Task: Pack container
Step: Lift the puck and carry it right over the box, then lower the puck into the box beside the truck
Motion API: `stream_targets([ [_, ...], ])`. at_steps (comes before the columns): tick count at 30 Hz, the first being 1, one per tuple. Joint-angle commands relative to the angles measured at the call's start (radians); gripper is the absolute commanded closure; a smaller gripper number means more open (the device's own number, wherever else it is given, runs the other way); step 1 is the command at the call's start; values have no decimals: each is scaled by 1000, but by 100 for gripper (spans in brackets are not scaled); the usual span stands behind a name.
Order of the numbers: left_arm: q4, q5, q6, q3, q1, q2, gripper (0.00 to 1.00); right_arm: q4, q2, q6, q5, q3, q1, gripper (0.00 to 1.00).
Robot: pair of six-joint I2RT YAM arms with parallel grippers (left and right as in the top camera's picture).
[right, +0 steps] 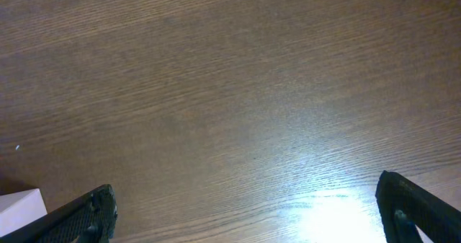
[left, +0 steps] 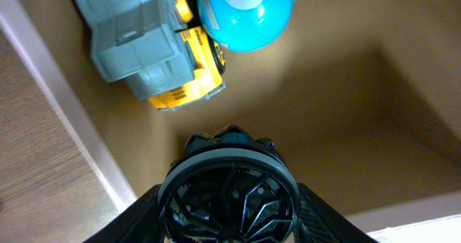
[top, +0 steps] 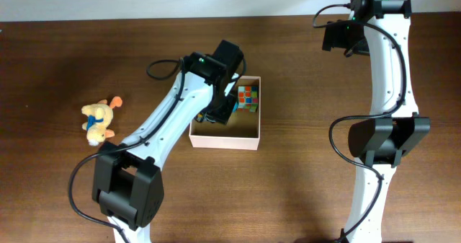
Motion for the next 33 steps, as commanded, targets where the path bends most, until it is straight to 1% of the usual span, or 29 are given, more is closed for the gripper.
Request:
stream_targets([
  [1,32,-14,16,-55,2,9,60,0,-8,12,13,-3,-3,1],
  [3,45,-14,16,-79,2,9,61,0,-8,13,13,-3,-3,1],
  [4,59,-21,15,-103,3,9,63,0,-8,12,13,-3,-3,1],
  [14,116,-28,8,-195,46,9,63,0,-8,12,13,-3,-3,1],
  [19,137,-27,8,-205,72,9,63,0,-8,12,13,-3,-3,1],
  [26,145,-28,8,-205,75,9,63,0,-8,12,13,-3,-3,1],
  [27,145,-28,8,-205,75,9,62,0,-8,12,13,-3,-3,1],
  [31,145,-28,8,-205,74,9,43,0,-8,12,13,-3,-3,1],
  [33,145,-28,8,-205,74,9,36,0,-8,12,13,-3,-3,1],
])
